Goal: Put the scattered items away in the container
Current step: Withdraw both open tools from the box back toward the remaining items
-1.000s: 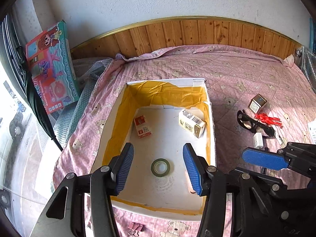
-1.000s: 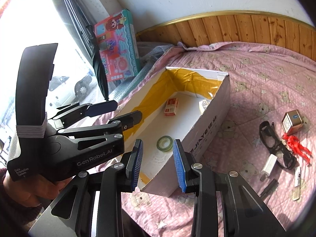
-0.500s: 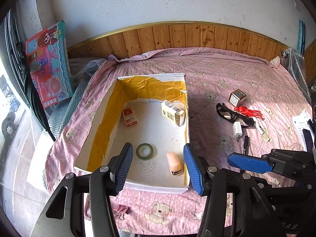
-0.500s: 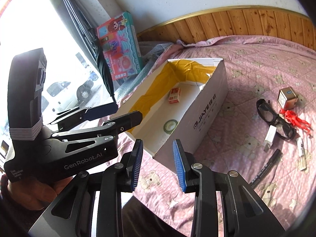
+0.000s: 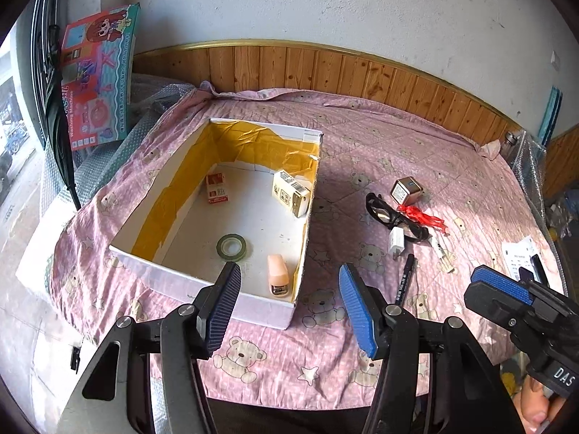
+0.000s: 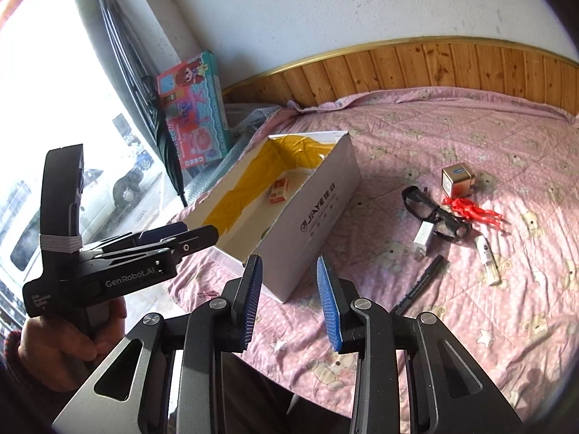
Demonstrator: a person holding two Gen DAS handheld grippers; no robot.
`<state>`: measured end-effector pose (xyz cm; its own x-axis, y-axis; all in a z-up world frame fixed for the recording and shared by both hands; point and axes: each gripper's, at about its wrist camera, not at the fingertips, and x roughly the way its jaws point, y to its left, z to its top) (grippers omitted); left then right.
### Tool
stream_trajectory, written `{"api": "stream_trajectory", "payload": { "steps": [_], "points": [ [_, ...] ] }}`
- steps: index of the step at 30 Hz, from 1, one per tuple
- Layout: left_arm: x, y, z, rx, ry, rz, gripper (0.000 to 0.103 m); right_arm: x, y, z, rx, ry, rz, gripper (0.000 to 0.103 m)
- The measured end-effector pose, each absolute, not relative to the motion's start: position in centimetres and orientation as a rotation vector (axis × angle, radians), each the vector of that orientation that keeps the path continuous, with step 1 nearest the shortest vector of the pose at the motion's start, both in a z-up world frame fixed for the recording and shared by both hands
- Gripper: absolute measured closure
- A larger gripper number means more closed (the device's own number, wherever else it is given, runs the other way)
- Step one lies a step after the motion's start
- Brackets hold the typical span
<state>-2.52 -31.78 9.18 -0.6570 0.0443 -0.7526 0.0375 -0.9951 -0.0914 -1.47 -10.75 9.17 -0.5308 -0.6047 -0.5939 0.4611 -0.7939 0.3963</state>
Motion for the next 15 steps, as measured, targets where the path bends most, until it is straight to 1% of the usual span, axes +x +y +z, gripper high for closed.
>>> {"api": "stream_trajectory", "payload": {
  "steps": [8,15],
  "points": [
    [-0.6,-29.2,8.9,-1.284,-0.158,2.771,0.044,-0.5,-8.1,8.6,1.009,-0.302,-2.338,0.069],
    [-1.2,-26.3,7.3,-1.313,-0.128,2.693,0.041,-1.4,-4.3,7.4,1.054,-0.389,-2.384,0.069]
  ]
}}
